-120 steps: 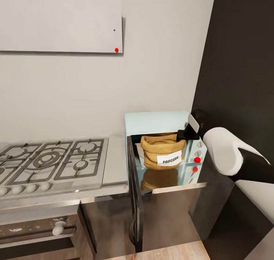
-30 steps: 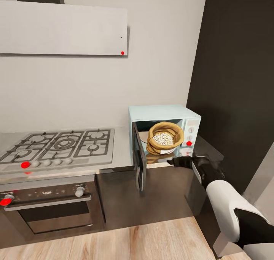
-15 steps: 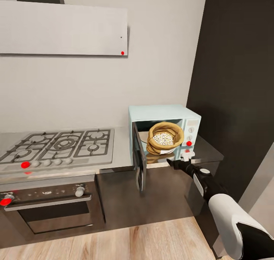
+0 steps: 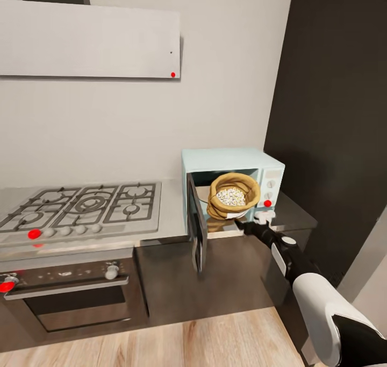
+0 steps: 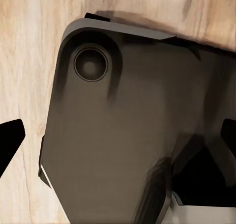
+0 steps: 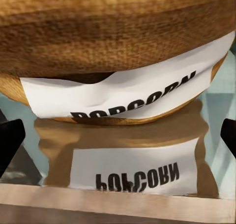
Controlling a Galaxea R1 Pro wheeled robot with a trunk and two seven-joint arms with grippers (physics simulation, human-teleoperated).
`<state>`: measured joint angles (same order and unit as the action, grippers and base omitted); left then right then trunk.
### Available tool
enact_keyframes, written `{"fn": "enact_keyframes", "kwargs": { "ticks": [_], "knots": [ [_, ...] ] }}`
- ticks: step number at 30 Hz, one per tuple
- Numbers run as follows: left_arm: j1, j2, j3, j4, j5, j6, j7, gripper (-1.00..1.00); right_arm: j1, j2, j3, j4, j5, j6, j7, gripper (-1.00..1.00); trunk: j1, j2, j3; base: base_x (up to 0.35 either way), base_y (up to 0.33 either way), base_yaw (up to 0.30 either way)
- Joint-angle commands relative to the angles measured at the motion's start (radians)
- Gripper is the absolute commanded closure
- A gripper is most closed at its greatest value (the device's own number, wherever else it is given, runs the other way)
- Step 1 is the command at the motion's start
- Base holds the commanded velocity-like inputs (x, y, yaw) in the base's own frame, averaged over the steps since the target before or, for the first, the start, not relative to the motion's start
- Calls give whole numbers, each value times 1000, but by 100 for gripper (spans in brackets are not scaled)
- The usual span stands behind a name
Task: In the kitchen, take the popcorn bag from the countertop, put it into the microwave, and heat it until the popcorn is cooked so the cooked popcorn ends up inside the bag.
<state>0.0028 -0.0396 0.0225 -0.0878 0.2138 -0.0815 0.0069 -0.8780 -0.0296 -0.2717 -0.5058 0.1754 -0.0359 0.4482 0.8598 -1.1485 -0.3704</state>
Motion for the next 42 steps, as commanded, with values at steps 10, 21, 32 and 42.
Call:
{"fn": "enact_keyframes", "kwargs": {
  "ticks": [10,21,32,42],
  "knots": [
    [0,0,2,-1,3,-1,1,-100,-1,4,-9,-67,10,-1,6,-100,0,-1,-1,160,0,0],
    [0,-2,4,-3,4,-1,1,-100,-1,96,1,-123,-57,7,4,-100,0,-1,-1,2,0,0],
    [0,0,0,-2,-1,-1,-1,-100,-1,139,3,-128,-48,10,1,-100,0,-1,-1,253,0,0],
    [0,1,-2,-2,-1,-1,-4,-100,-1,132,3,-129,-47,10,0,-100,0,-1,-1,162,0,0]
  ]
}}
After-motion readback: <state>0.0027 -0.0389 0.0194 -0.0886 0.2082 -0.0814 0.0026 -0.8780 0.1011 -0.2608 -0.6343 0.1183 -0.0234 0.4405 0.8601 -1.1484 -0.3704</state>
